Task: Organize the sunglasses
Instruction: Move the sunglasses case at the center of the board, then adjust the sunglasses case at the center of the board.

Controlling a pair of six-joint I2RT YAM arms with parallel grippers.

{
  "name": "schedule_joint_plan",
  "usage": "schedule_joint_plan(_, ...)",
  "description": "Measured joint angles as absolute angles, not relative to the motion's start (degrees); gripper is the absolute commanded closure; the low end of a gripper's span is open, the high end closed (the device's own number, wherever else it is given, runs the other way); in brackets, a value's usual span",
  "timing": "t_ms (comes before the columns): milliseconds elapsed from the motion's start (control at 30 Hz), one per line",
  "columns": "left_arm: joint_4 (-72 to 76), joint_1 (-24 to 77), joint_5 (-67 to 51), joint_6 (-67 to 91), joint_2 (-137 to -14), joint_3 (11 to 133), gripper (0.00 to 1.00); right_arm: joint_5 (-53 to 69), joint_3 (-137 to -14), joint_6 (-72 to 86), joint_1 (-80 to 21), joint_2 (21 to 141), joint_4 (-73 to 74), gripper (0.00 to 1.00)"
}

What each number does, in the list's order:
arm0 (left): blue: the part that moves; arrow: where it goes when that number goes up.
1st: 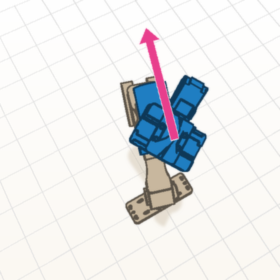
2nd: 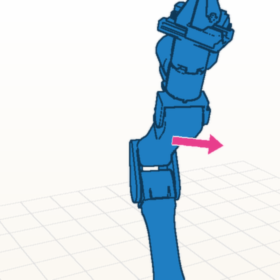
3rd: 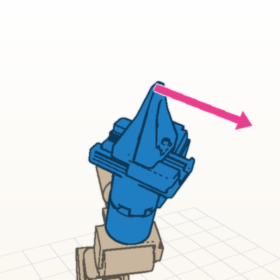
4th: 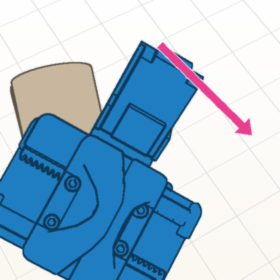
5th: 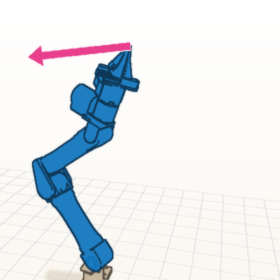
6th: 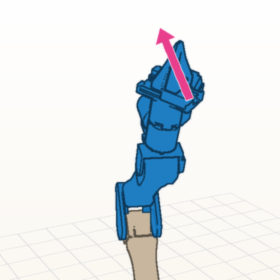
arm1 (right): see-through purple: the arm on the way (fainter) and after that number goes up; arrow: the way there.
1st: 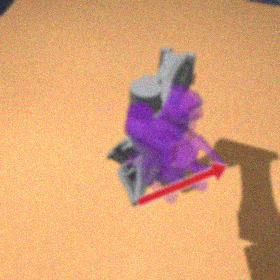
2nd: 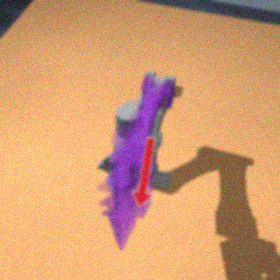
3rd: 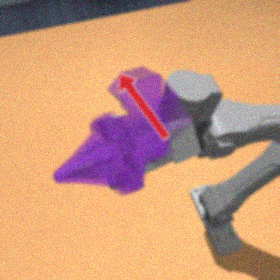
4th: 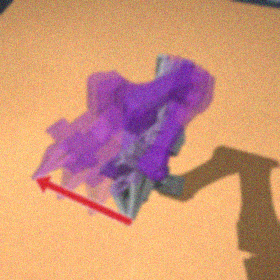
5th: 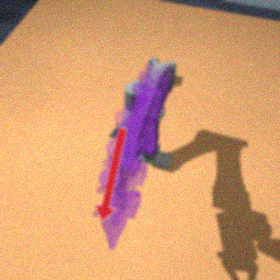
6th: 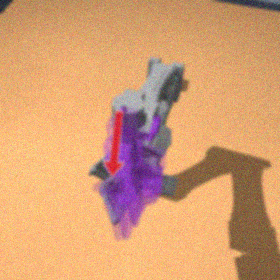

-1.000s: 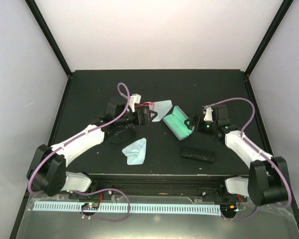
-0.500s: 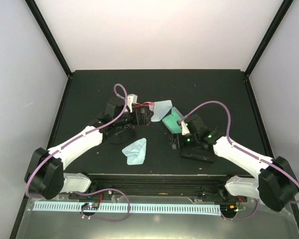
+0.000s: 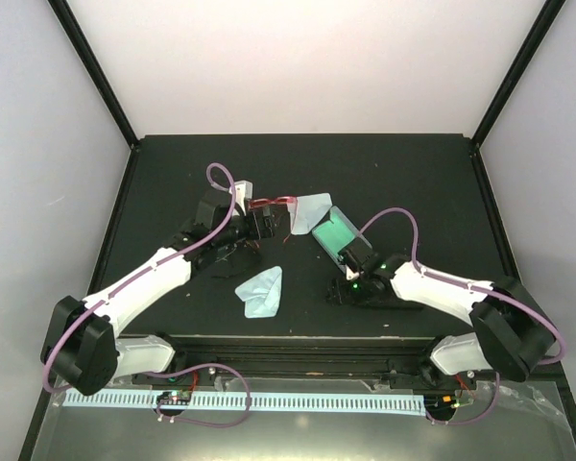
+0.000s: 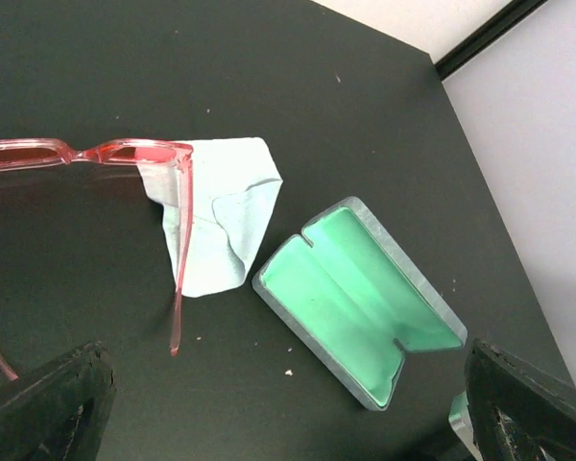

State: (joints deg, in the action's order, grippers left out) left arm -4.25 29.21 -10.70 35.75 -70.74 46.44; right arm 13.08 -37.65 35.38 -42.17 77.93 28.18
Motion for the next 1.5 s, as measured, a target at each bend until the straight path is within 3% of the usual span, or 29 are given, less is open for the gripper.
schedule_joint_plan(233, -4.29, 29.21, -10.55, 36.16, -70.76, 44.34, 0.01, -3.64, -39.40, 39.70, -42.92, 78.81, 37.43, 0.19)
schedule_joint_plan(367, -4.36, 29.21, -10.66, 36.12, -71.13, 43.77, 0.01, -9.74, -42.06, 40.34, -42.61, 81.10, 40.40, 0.27)
schedule_joint_plan(633, -4.32, 29.21, -10.96, 35.55, -72.12, 43.72, 0.01, -5.30, -51.46, 34.50, -42.61, 84.16, 37.52, 0.31)
schedule_joint_plan(867, -4.34, 29.21, -10.92, 34.39, -72.10, 43.66, 0.01, -0.91, -59.20, 28.71, -42.41, 93.91, 34.81, 0.31)
schedule_joint_plan(1500, -4.36, 29.21, -12.27, 33.39, -72.79, 43.66, 0.01, 1.10, -59.99, 25.17, -37.85, 95.94, 36.27, 0.27)
